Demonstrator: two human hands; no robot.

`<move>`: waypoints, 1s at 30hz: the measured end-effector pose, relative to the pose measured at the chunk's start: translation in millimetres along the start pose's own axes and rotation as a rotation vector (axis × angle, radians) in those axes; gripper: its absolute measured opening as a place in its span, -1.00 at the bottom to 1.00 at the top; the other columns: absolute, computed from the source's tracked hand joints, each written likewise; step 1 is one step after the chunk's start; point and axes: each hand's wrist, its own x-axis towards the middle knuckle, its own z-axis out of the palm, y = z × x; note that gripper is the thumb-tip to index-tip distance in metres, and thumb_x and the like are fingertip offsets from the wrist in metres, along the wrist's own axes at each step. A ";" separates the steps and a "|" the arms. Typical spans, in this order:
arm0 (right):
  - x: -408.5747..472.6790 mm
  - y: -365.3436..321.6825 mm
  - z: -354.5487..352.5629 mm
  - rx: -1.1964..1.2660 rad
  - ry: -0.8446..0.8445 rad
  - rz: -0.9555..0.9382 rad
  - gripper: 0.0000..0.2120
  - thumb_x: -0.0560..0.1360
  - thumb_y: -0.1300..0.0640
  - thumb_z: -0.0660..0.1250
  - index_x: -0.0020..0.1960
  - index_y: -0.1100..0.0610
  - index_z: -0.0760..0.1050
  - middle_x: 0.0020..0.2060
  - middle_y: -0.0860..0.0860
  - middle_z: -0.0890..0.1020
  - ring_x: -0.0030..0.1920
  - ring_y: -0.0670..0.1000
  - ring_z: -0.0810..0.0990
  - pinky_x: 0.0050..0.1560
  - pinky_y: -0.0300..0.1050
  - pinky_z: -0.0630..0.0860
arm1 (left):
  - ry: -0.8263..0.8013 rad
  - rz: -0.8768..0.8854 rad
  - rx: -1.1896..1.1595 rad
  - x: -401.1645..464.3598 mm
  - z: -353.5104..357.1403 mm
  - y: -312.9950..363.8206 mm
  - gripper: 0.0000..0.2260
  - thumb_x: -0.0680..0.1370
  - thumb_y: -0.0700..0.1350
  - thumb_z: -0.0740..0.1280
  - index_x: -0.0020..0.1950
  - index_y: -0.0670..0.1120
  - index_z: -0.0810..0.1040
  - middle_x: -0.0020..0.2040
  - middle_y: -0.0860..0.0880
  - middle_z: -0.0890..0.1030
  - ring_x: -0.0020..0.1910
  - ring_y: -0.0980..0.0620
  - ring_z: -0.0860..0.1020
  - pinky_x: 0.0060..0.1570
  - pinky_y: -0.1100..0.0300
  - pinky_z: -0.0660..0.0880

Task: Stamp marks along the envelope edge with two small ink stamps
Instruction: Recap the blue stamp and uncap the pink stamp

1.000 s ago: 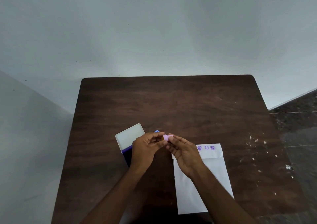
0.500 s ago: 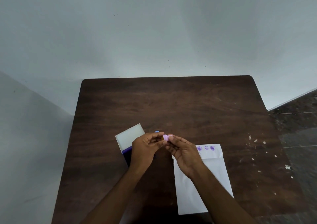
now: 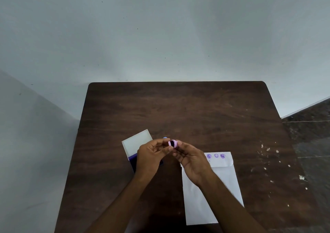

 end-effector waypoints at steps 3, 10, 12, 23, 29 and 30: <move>-1.2 1.4 5.2 0.024 0.002 0.013 -0.75 0.48 0.25 0.37 0.12 0.35 0.60 0.06 0.29 0.66 -0.01 0.16 0.66 0.07 -0.02 0.61 | 0.008 -0.031 -0.114 -3.7 -4.2 -1.4 -0.74 0.42 -0.22 0.48 0.10 -0.10 0.65 -0.02 0.05 0.71 -0.04 0.16 0.66 -0.12 0.39 0.54; -10.2 1.8 18.7 0.091 -0.013 0.079 -0.84 0.47 0.26 0.34 -0.11 0.23 0.71 -0.09 0.21 0.72 -0.11 0.10 0.68 0.07 -0.02 0.58 | 0.013 -0.022 -0.184 -9.0 -16.0 -6.8 -0.74 0.43 -0.22 0.47 0.10 -0.08 0.63 -0.01 0.05 0.71 0.00 0.10 0.66 -0.08 0.34 0.57; -10.3 1.6 19.8 0.131 -0.002 0.110 -0.83 0.50 0.26 0.32 -0.08 0.26 0.69 -0.07 0.22 0.71 -0.09 0.11 0.67 0.06 -0.02 0.58 | -0.001 0.001 -0.188 -9.7 -20.0 -7.7 -0.70 0.43 -0.22 0.48 0.15 -0.09 0.61 0.03 0.05 0.70 0.02 0.11 0.66 -0.05 0.33 0.57; -14.7 9.8 32.1 0.222 0.007 0.217 -0.78 0.52 0.26 0.31 0.10 0.36 0.57 -0.11 0.25 0.68 -0.14 0.11 0.66 -0.12 -0.09 0.65 | 0.144 0.013 0.045 -29.2 -71.6 -47.7 -0.70 0.40 -0.22 0.50 0.04 0.10 0.63 -0.10 0.21 0.69 -0.04 0.29 0.62 -0.10 0.49 0.49; -18.0 24.1 45.8 0.198 -0.004 0.278 -0.76 0.54 0.24 0.29 0.16 0.34 0.55 -0.04 0.25 0.67 -0.09 0.12 0.66 -0.12 -0.07 0.66 | 0.350 0.061 0.338 -44.9 -105.7 -102.2 -0.72 0.39 -0.14 0.51 0.07 0.08 0.66 0.00 0.19 0.64 0.02 0.24 0.55 0.04 0.28 0.47; -18.4 27.9 49.5 0.189 -0.002 0.289 -0.75 0.54 0.24 0.29 0.17 0.33 0.55 -0.03 0.24 0.68 -0.09 0.12 0.66 -0.12 -0.07 0.66 | 0.378 0.072 0.397 -46.9 -110.4 -110.0 -0.72 0.39 -0.13 0.52 0.08 0.07 0.66 0.00 0.18 0.62 0.02 0.21 0.52 0.05 0.25 0.45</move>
